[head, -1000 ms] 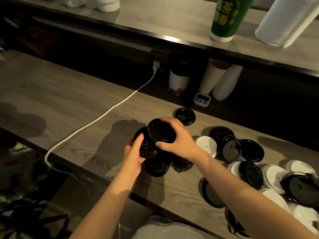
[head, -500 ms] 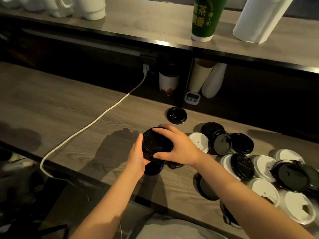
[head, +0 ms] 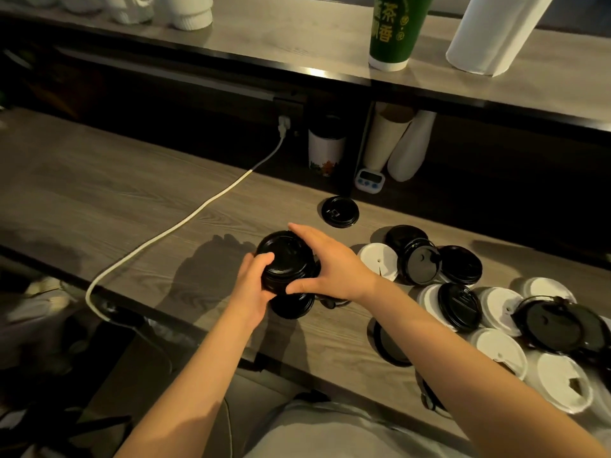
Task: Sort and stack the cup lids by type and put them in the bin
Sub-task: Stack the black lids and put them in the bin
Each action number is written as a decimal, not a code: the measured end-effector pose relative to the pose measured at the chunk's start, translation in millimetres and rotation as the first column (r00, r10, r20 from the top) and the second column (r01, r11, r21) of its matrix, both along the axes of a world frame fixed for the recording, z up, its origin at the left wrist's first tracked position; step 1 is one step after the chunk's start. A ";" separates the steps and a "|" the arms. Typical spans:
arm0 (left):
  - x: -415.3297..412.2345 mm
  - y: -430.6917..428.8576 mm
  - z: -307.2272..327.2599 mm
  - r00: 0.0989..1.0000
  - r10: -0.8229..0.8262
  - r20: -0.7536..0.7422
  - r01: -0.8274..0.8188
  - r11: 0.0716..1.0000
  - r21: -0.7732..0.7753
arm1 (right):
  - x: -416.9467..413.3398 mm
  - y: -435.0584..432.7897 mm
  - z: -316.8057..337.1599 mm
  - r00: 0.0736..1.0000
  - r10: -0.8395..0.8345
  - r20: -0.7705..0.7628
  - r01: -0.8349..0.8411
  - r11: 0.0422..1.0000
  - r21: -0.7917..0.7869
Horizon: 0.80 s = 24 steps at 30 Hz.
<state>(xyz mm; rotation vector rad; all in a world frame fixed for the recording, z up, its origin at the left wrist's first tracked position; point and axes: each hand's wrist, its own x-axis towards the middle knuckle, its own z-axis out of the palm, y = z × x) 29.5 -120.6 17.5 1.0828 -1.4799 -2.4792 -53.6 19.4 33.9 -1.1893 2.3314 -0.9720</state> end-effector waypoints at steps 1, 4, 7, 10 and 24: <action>0.8 -5.6 -0.4 0.998 0.070 -0.003 -0.070 0.997 -0.022 | -0.5 -1.5 -3.6 1.000 -0.022 0.019 0.022 1.000 0.020; 3.5 -27.2 -3.4 0.970 0.243 0.002 -0.241 0.966 -0.091 | -3.9 0.4 -18.7 0.995 -0.099 -0.027 0.102 0.981 0.165; 9.0 -43.8 -8.3 0.947 0.320 0.013 -0.317 0.942 -0.115 | -4.5 -1.4 -35.9 0.993 -0.070 -0.094 0.101 0.921 0.376; 14.2 -47.5 -15.6 0.927 0.374 0.033 -0.369 0.925 -0.091 | 0.2 -17.5 -47.8 0.995 0.036 -0.095 0.024 0.823 0.568; 28.4 -47.0 -34.4 0.923 0.385 0.013 -0.386 0.922 0.030 | 4.6 -47.8 -60.8 0.982 0.130 -0.138 -0.003 0.738 0.675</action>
